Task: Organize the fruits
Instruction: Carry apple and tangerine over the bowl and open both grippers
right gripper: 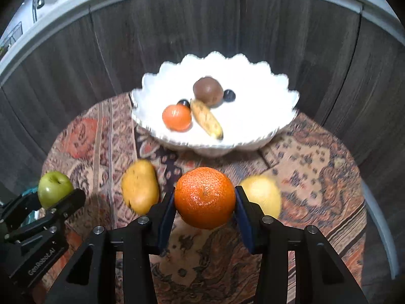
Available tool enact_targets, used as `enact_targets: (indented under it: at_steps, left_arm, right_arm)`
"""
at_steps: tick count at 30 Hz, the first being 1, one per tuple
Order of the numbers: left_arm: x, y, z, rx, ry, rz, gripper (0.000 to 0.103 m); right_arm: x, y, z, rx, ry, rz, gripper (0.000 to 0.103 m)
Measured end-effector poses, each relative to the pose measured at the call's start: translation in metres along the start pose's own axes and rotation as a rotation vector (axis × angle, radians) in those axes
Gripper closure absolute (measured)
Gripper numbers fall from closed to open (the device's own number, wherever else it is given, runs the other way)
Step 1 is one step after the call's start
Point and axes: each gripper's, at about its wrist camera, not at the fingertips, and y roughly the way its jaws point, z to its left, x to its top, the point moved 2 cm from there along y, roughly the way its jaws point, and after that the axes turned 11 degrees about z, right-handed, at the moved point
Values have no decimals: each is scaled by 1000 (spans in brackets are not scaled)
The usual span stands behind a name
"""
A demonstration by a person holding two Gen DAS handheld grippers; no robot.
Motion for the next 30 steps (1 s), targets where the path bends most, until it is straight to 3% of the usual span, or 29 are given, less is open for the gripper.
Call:
enact_targets:
  at_steps: [16,30]
  left_arm:
    - [93,-14,-43,-41,93,-103,54]
    - [143,27,-63,-52,158,-76,54]
  right_arm:
    - [66,-35,-39,-47,35,-125,58]
    - [110,-4,-58,-59,55,-92,58]
